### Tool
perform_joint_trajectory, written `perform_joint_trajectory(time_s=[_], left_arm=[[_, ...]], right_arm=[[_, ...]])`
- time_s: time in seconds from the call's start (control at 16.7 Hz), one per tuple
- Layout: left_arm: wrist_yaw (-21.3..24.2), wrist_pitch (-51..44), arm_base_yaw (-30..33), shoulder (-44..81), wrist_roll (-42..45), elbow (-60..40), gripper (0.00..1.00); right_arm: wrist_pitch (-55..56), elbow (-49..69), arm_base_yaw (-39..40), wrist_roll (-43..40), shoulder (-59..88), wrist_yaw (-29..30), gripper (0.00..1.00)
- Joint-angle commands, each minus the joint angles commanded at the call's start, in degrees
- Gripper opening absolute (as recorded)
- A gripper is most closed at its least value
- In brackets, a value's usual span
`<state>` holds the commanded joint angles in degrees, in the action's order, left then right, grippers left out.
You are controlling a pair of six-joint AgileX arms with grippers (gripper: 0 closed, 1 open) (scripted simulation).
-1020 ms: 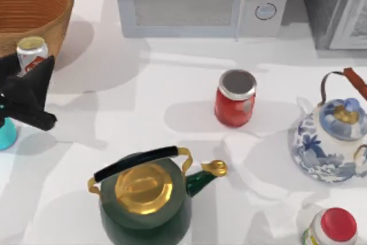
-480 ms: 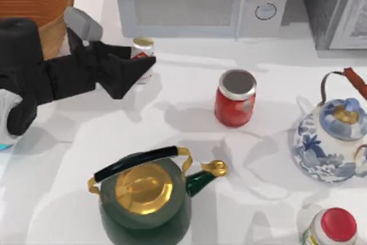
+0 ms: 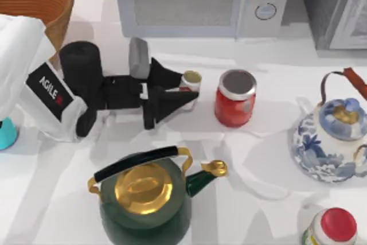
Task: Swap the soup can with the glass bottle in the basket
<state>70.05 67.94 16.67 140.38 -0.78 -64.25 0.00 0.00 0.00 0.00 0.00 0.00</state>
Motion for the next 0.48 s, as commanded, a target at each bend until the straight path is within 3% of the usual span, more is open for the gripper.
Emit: perform_joint_trajectory(time_s=[0.24, 0.48], left_arm=[[4.01, 5.87, 1.65, 6.16, 2.33, -6.25, 0.00], [4.29, 6.33, 1.80, 6.55, 2.53, -6.75, 0.00]], right_arm=[[0.00, 0.00, 0.00, 0.00, 0.00, 0.00, 1.00], [0.00, 0.00, 0.00, 0.00, 0.00, 0.00, 1.00]])
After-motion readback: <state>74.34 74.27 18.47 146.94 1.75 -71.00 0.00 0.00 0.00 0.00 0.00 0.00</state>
